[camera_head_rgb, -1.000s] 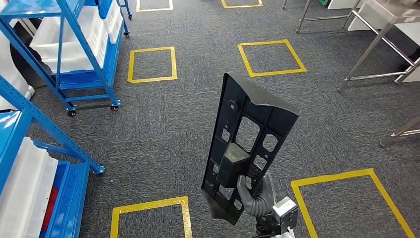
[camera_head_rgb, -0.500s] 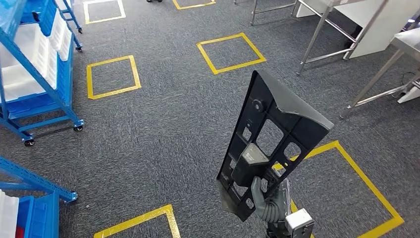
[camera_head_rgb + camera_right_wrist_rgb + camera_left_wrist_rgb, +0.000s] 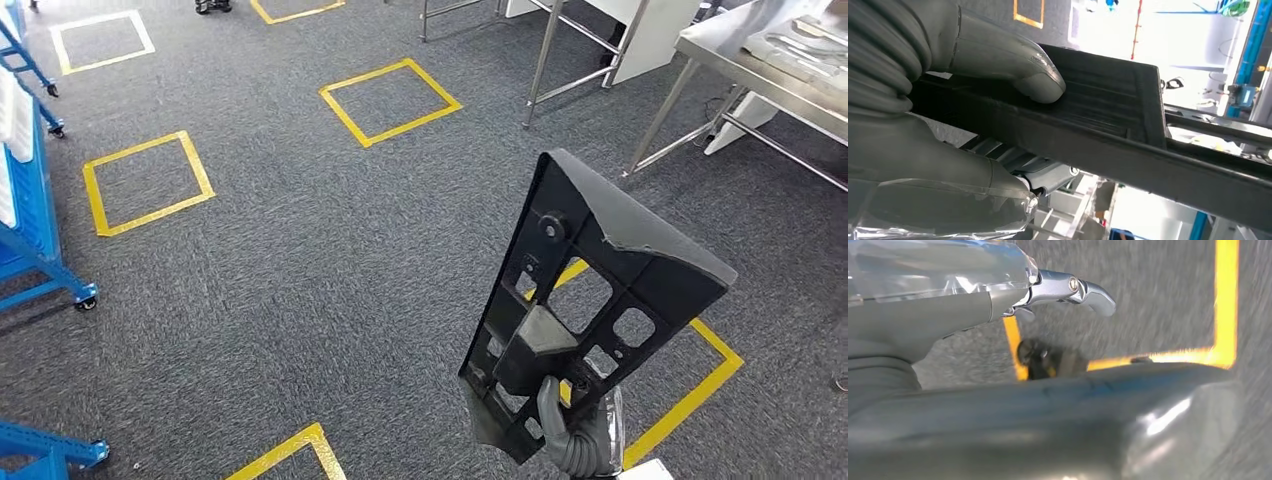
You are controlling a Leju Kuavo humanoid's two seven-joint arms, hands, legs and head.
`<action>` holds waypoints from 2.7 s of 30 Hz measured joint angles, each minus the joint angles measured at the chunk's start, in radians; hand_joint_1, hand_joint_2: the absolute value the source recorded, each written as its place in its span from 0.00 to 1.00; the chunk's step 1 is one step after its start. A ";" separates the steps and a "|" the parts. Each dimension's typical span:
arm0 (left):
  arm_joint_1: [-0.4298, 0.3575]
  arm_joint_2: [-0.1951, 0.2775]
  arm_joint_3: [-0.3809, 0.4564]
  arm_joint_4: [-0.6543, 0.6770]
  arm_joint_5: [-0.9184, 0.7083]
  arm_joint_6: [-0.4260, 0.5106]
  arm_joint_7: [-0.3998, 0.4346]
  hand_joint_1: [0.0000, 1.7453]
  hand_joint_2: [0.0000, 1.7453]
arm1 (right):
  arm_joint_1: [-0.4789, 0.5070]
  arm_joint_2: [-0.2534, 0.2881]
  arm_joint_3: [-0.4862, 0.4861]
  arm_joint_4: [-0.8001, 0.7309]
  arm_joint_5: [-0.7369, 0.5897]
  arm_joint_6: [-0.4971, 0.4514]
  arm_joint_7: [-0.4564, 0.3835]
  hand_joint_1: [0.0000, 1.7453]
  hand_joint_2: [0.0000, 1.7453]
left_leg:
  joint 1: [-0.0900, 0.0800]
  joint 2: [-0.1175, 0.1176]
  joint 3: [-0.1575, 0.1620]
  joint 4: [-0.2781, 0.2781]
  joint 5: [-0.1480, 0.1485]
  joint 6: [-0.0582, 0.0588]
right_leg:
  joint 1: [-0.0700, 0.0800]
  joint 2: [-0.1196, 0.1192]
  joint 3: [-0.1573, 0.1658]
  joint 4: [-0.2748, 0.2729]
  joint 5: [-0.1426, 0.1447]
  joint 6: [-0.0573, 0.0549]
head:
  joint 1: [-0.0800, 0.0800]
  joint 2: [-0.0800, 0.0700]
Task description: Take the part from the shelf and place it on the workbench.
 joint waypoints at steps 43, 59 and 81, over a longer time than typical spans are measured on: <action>-0.005 0.012 -0.055 0.011 -0.008 0.064 0.075 0.00 0.00 | -0.001 0.045 -0.055 -0.022 0.029 -0.003 0.000 1.00 1.00 | 0.006 -0.120 -0.097 0.208 -0.072 -0.027 | -0.007 0.160 -0.008 -0.012 0.019 -0.032 | 0.000 0.000; 0.006 0.021 -0.055 0.012 -0.008 0.047 0.053 0.00 0.00 | -0.026 0.018 -0.037 -0.017 0.080 -0.169 0.033 1.00 1.00 | 0.004 -0.120 0.013 -0.019 -0.001 0.008 | -0.025 0.086 -0.102 0.153 -0.022 0.025 | 0.001 0.000; -0.005 0.029 -0.055 0.012 -0.021 0.043 0.075 0.00 0.00 | -0.154 0.002 -0.033 -0.066 0.171 -0.193 0.113 1.00 1.00 | -0.010 -0.113 -0.047 0.001 0.032 0.016 | -0.006 0.094 0.069 0.015 -0.058 -0.001 | 0.001 0.000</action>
